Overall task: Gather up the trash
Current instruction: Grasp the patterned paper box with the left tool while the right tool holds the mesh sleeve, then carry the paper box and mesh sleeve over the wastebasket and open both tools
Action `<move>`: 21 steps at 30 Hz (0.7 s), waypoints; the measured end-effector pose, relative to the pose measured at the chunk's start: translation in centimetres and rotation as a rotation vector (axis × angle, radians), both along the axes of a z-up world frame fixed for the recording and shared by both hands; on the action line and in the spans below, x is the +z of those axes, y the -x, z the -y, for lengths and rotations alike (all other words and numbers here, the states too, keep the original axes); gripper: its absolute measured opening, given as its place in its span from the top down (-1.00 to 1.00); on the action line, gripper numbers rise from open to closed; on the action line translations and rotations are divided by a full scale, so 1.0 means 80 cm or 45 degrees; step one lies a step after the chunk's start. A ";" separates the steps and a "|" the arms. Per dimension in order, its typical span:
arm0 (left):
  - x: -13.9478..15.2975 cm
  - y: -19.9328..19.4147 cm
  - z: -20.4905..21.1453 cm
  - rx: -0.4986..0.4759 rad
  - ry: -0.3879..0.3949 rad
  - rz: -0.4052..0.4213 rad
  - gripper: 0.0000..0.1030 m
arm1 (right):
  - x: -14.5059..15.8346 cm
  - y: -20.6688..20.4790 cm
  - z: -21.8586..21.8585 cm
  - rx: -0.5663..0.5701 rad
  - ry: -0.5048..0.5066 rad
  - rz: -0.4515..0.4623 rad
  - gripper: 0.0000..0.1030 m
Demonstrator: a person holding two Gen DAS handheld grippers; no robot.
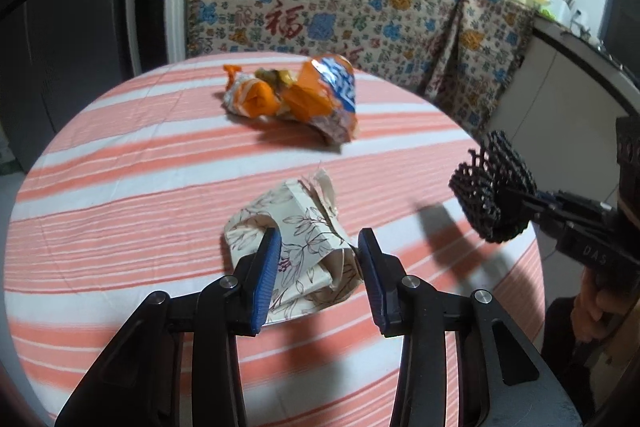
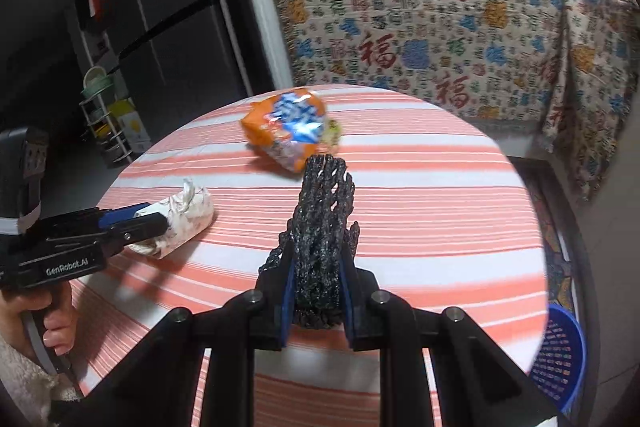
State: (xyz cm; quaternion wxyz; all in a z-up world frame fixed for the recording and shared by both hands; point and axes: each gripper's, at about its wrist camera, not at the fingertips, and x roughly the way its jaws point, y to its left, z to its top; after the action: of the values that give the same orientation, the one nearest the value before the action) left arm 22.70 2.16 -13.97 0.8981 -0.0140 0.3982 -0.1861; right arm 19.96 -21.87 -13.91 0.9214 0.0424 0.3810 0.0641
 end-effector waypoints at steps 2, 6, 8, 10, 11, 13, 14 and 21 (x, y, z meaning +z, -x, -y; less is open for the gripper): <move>-0.007 0.002 0.009 -0.012 -0.058 -0.038 0.13 | -0.001 0.004 0.009 -0.013 0.003 -0.012 0.62; -0.014 0.013 0.014 0.043 -0.149 -0.032 -0.42 | -0.003 0.013 0.016 0.003 0.031 -0.047 0.60; -0.011 0.014 0.013 0.094 -0.180 0.007 -0.62 | -0.004 0.015 0.017 0.014 0.045 -0.054 0.56; -0.011 0.010 0.012 0.110 -0.188 0.013 -0.64 | -0.006 0.017 0.017 0.028 0.048 -0.065 0.55; -0.014 0.005 0.012 0.117 -0.193 -0.003 -0.72 | -0.007 0.018 0.016 0.030 0.048 -0.068 0.55; -0.024 -0.004 0.013 0.137 -0.235 -0.041 -0.80 | -0.011 0.018 0.014 0.038 0.060 -0.089 0.55; -0.031 -0.010 0.013 0.150 -0.254 -0.067 -0.80 | -0.014 0.017 0.013 0.042 0.062 -0.100 0.55; -0.042 -0.014 -0.005 0.142 -0.056 -0.091 -0.31 | -0.037 0.015 0.013 0.035 0.059 -0.176 0.59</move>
State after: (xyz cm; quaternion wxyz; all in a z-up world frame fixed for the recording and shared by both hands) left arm 23.80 2.54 -17.32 0.8924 -0.0229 0.4326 -0.1264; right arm 18.79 -22.94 -16.88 0.8926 0.0203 0.4457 0.0648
